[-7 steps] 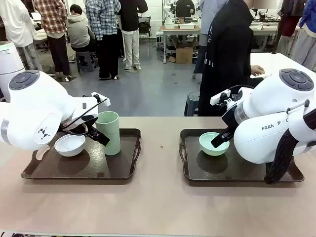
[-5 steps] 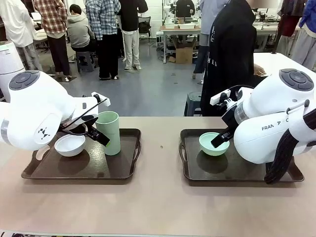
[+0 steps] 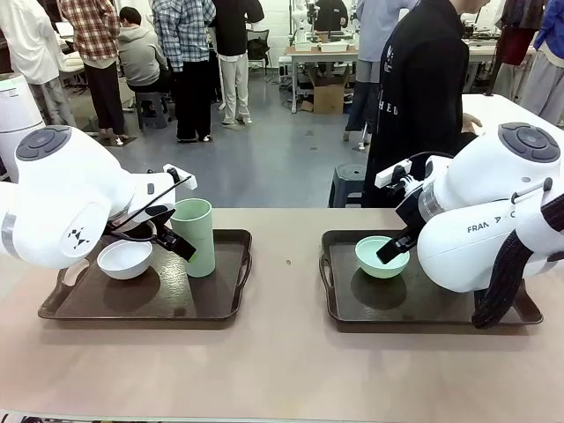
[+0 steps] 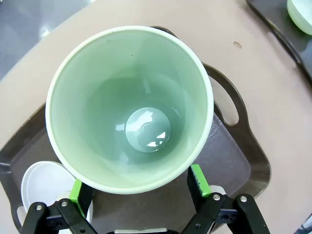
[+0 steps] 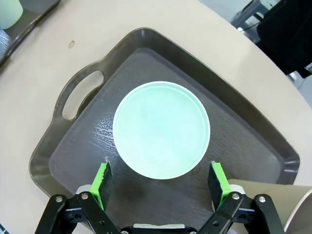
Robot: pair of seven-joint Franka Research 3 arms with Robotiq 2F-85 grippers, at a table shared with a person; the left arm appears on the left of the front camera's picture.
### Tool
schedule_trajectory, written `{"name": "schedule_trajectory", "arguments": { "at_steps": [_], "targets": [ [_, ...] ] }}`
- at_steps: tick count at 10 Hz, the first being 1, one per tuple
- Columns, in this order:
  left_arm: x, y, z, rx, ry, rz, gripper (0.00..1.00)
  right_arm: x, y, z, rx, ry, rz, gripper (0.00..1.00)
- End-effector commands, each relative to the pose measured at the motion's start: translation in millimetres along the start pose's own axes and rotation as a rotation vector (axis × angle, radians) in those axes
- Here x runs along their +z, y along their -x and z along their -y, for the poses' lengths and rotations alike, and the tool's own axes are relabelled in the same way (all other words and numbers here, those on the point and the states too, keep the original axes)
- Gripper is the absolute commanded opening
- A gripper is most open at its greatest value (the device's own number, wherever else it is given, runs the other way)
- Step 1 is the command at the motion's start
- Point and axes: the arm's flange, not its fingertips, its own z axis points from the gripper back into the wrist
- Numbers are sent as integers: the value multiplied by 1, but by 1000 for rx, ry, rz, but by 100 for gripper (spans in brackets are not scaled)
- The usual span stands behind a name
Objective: Set up a tray with a mat and arrange the tableware.
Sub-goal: Pick up the Picnic Bowl and Reusable plastic cup from the Handle tray in front of the human's position and hold them in the air.
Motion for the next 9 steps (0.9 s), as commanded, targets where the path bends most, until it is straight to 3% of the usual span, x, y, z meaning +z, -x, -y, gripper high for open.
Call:
{"name": "schedule_trajectory", "arguments": {
  "at_steps": [1,4,5,7,9],
  "targets": [
    [0,0,0,0,0,0,100,0,0,0,0,0,0,100],
    [0,0,0,0,0,0,100,0,0,0,0,0,0,100],
    [24,10,-21,25,-20,-102,100,4,-12,-6,-121,-25,-71,100],
    [117,50,-27,-22,-67,-203,100,66,-1,-49,-213,-9,-219,100],
    [202,99,-27,16,14,-221,100,140,67,-77,-317,-34,-283,100]
  ]
}}
